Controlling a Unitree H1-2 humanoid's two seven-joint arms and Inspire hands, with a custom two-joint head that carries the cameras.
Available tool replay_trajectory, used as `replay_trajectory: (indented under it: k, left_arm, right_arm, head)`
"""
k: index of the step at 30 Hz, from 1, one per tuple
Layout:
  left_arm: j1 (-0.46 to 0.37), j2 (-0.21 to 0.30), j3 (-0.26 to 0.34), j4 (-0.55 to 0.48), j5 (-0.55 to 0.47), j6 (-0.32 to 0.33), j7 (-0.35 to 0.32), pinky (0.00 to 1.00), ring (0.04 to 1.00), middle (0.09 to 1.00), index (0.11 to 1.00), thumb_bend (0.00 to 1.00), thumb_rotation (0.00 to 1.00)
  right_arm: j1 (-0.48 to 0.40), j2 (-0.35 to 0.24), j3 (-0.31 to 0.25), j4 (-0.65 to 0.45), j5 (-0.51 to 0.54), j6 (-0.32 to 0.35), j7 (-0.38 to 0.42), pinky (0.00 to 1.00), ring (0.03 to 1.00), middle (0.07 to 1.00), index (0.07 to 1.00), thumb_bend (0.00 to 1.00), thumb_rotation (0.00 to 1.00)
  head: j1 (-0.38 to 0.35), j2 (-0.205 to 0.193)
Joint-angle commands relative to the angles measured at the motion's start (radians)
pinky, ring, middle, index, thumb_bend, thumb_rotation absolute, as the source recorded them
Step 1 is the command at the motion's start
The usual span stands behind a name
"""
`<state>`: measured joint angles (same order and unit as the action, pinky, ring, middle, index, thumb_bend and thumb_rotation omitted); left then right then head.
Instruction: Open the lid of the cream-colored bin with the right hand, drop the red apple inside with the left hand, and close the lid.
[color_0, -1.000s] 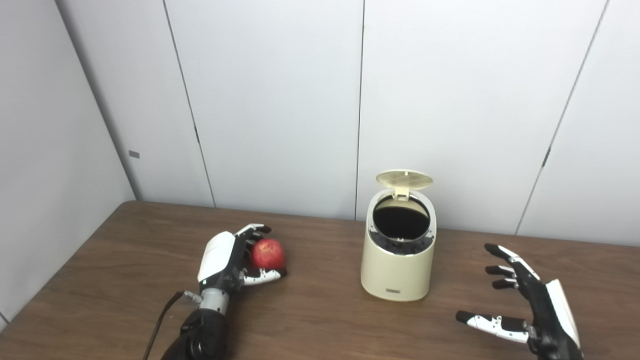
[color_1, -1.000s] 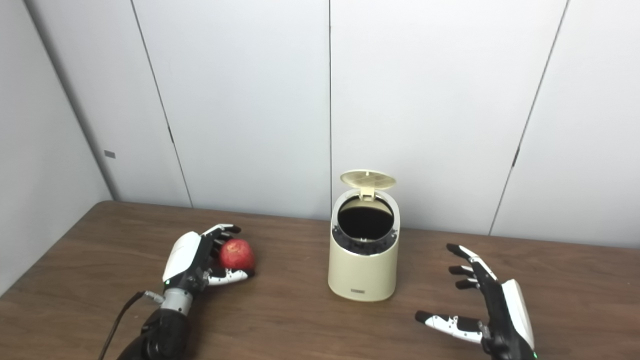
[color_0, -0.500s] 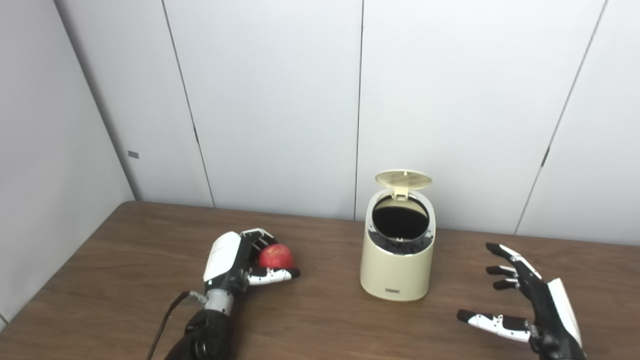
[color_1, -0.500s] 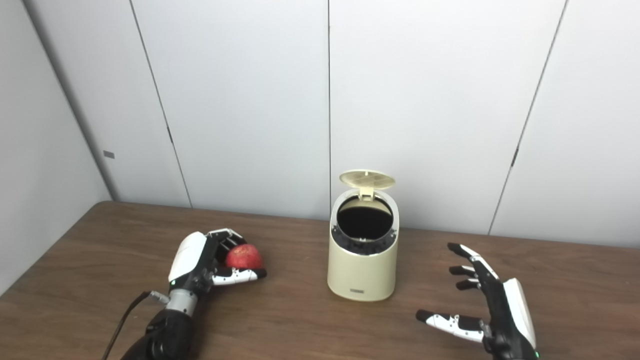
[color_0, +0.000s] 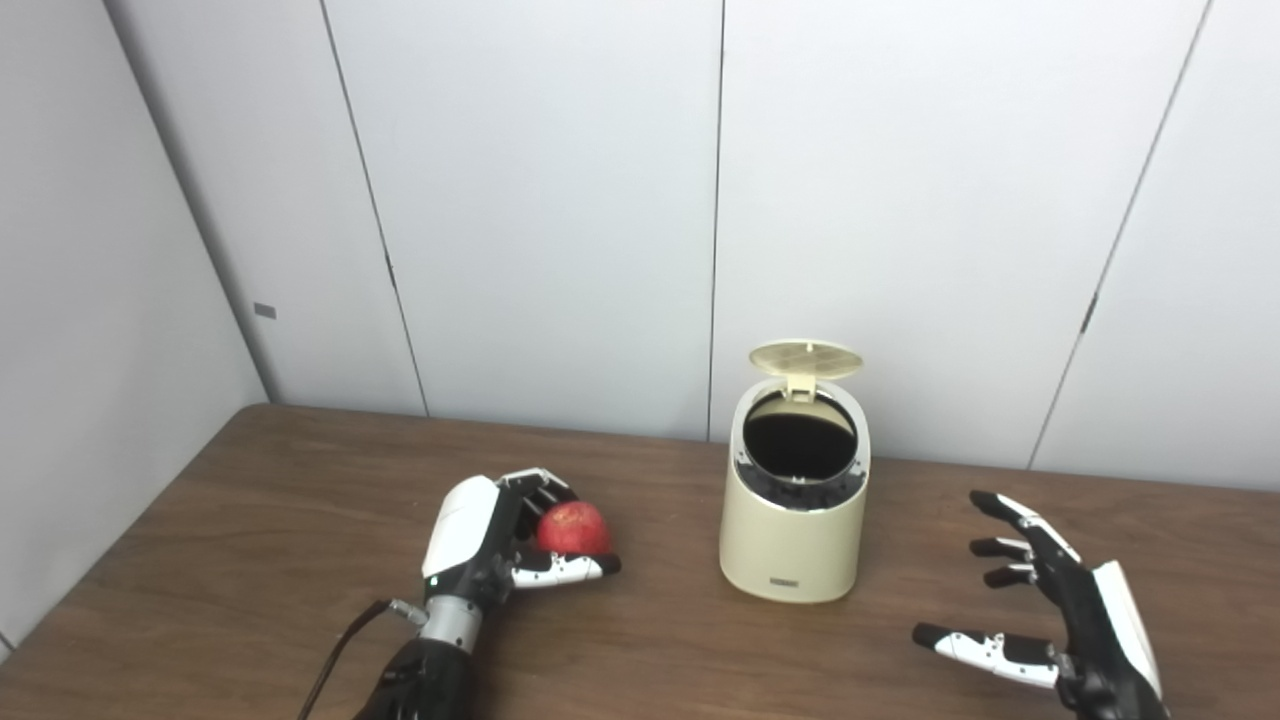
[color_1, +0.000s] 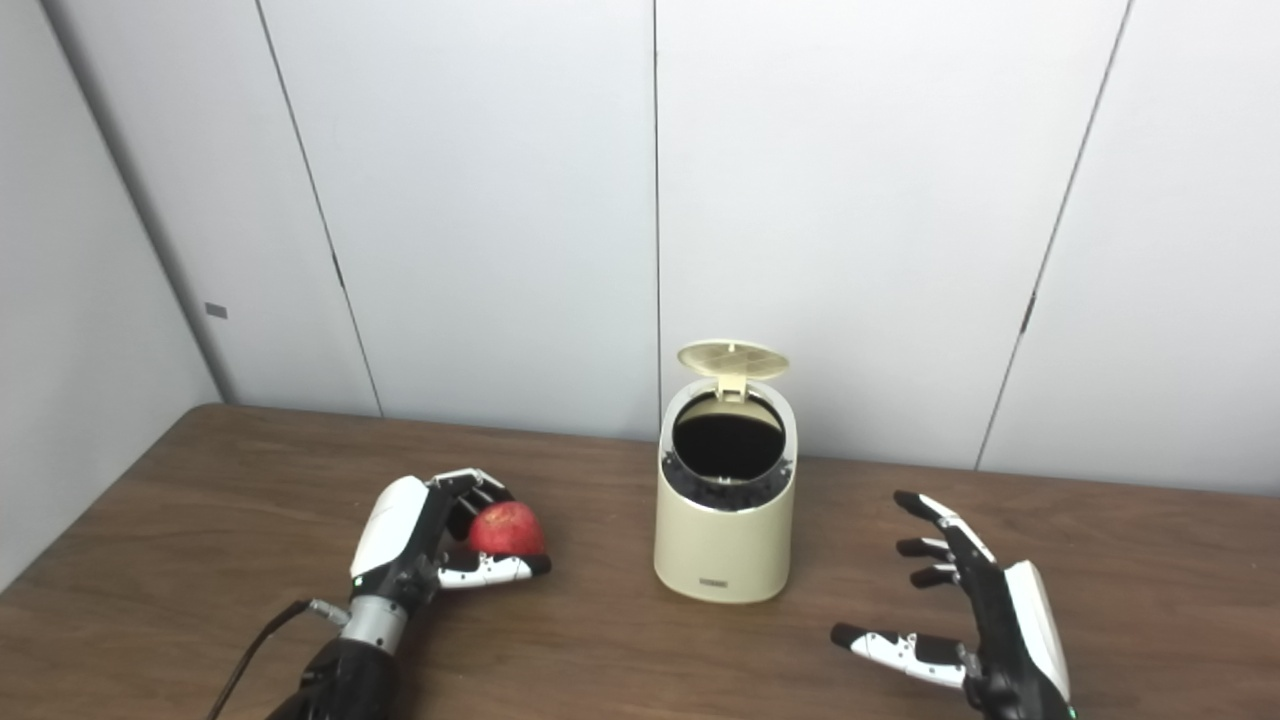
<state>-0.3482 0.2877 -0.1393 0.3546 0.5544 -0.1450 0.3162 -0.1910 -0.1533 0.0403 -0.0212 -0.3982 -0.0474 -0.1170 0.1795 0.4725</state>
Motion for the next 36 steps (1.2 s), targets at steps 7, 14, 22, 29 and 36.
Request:
replay_trajectory:
  k: [7,14,22,29,36]
  left_arm:
    - [-0.069,-0.009,0.02,-0.235,0.007,0.012,-0.036,0.38,0.414,0.506,0.523,0.5,0.0]
    - [-0.125,-0.079,0.011,-0.368,0.034,0.098,-0.097,0.43,0.424,0.509,0.511,0.5,0.0]
    - [-0.191,-0.161,-0.004,-0.351,0.017,0.069,-0.101,0.42,0.423,0.505,0.515,0.5,0.0]
    - [-0.234,-0.215,-0.022,-0.283,0.024,0.02,-0.079,0.41,0.421,0.502,0.516,0.5,0.0]
    - [-0.265,-0.237,-0.049,-0.208,0.064,0.008,-0.052,0.37,0.414,0.508,0.518,0.5,0.0]
  right_arm:
    - [-0.037,0.009,0.009,-0.001,-0.025,-0.03,-0.023,0.57,0.697,0.841,0.798,0.75,0.14]
    - [-0.039,0.022,0.014,0.014,-0.032,-0.033,-0.029,0.59,0.7,0.842,0.795,0.75,0.13]
    - [-0.044,0.04,0.019,0.035,-0.042,-0.042,-0.055,0.58,0.696,0.835,0.783,0.76,0.1]
    - [-0.044,0.048,0.026,0.039,-0.049,-0.044,-0.069,0.58,0.698,0.837,0.784,0.76,0.12]
    - [-0.049,0.055,0.026,0.055,-0.046,-0.054,-0.087,0.59,0.701,0.836,0.784,0.76,0.15]
  head:
    - [-0.036,-0.014]
    - [-0.061,-0.025]
    - [-0.093,-0.035]
    - [-0.109,-0.041]
    - [-0.122,-0.045]
